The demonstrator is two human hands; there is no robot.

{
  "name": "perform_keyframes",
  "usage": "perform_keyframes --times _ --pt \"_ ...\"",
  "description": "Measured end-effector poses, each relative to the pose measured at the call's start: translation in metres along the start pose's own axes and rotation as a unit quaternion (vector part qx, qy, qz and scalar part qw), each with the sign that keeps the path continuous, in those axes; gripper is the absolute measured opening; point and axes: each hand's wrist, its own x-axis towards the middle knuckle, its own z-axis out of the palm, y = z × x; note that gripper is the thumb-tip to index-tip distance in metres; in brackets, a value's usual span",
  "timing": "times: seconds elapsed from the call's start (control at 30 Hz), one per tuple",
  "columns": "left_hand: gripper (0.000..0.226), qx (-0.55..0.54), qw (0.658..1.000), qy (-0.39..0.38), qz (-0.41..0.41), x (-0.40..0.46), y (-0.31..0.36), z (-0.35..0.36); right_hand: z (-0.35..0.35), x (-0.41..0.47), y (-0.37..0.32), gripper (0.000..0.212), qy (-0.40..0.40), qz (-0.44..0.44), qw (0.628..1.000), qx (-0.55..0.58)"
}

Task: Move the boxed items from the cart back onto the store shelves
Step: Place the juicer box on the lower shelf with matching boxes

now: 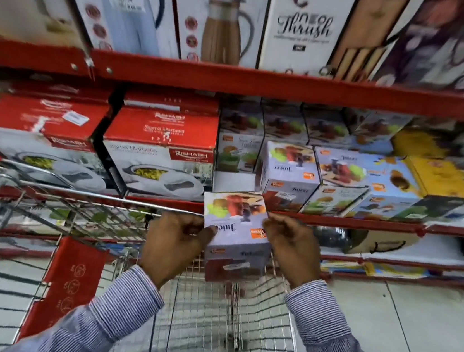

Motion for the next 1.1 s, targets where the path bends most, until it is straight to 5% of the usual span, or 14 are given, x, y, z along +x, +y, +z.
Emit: perform_keyframes --times 0.6,1.1 --pt "0.035 -0.012 0.996 0.037 0.086 0.050 0.046 -0.030 -0.018 0.048 -0.058 0.026 -0.017 -0.062 0.998 -0.008" --pt "0.046 -0.031 0.993 0.110 0.037 0.072 0.023 0.028 0.001 0.090 -0.037 0.032 -0.021 -0.043 0.998 -0.039"
